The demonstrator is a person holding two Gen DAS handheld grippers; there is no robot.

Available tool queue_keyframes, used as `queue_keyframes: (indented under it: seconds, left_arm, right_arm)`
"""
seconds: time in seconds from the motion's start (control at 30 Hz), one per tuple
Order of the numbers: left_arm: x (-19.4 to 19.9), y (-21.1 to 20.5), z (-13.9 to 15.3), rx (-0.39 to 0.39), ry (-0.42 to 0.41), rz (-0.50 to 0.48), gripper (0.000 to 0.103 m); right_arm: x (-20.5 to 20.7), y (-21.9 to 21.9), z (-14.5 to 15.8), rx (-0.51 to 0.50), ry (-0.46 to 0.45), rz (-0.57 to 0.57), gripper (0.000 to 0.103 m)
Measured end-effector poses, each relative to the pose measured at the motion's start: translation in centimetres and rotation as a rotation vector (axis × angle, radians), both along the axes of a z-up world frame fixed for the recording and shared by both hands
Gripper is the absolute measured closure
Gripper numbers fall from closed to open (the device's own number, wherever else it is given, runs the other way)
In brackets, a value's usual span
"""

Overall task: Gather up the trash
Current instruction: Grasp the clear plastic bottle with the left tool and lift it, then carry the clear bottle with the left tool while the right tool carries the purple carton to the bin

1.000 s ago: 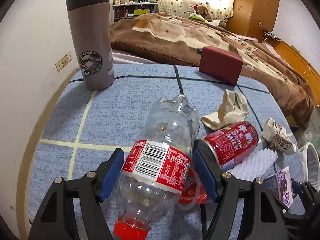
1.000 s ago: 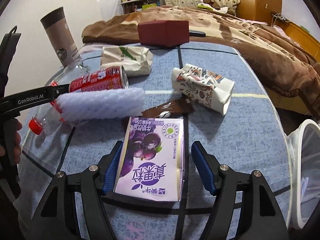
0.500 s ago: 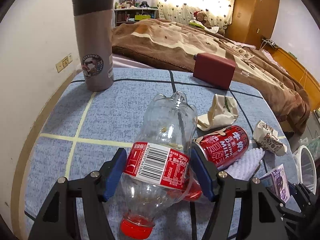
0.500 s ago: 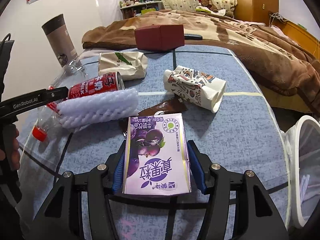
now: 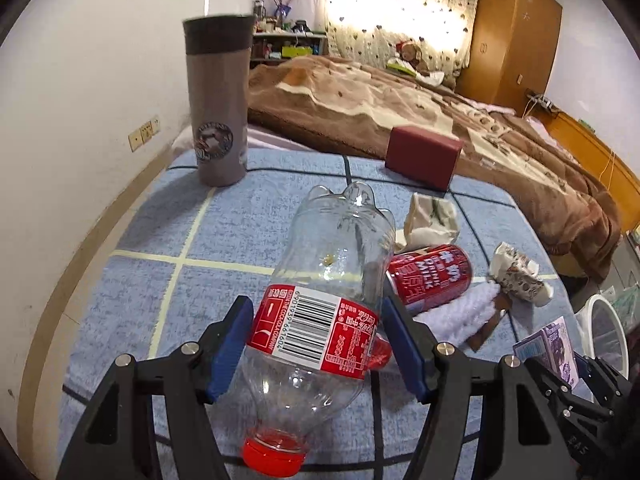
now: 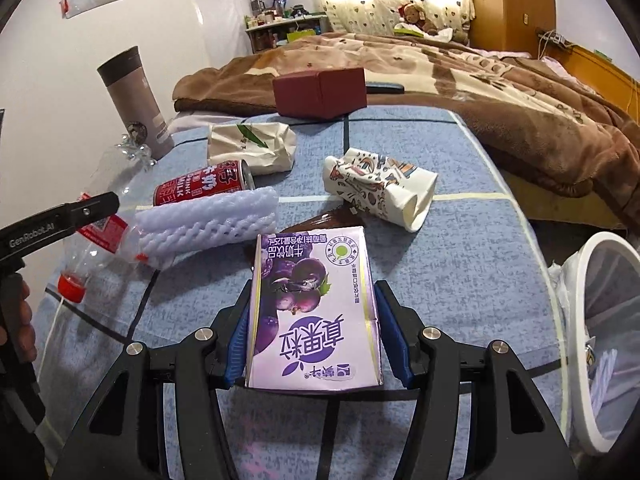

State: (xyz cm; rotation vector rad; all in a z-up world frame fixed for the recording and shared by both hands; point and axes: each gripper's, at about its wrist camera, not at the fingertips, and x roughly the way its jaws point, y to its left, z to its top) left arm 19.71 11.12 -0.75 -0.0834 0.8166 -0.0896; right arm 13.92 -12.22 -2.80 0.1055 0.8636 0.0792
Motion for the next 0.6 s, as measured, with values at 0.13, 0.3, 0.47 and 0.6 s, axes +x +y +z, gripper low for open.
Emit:
queue_keyframes:
  seconds: [0.13,0.3,0.47,0.6]
  left_arm:
    - [-1.2,-0.5,0.9,-0.007,-0.014,-0.015,0.034]
    - [-2.5,-2.1,1.9,-0.009,-0.039,-0.04,0.034]
    - [-3.6,-3.8,2.5,-0.004,-0.052,-0.071,0.034]
    - [-4.5,-5.2,2.9,-0.007,-0.061,-0.09,0.034]
  right_arm:
    - [-0.4,-0.4,0.4,0.012,-0.014,0.001,0.046]
    - [-1.0,-1.2,0.9,0.024,-0.032,-0.009,0.046]
    - [-1.9,-2.4,1.6,0.024,-0.056,-0.023,0.046]
    - [-2.8,-3.7,2.2,0.027,-0.079,-0.044,0.046]
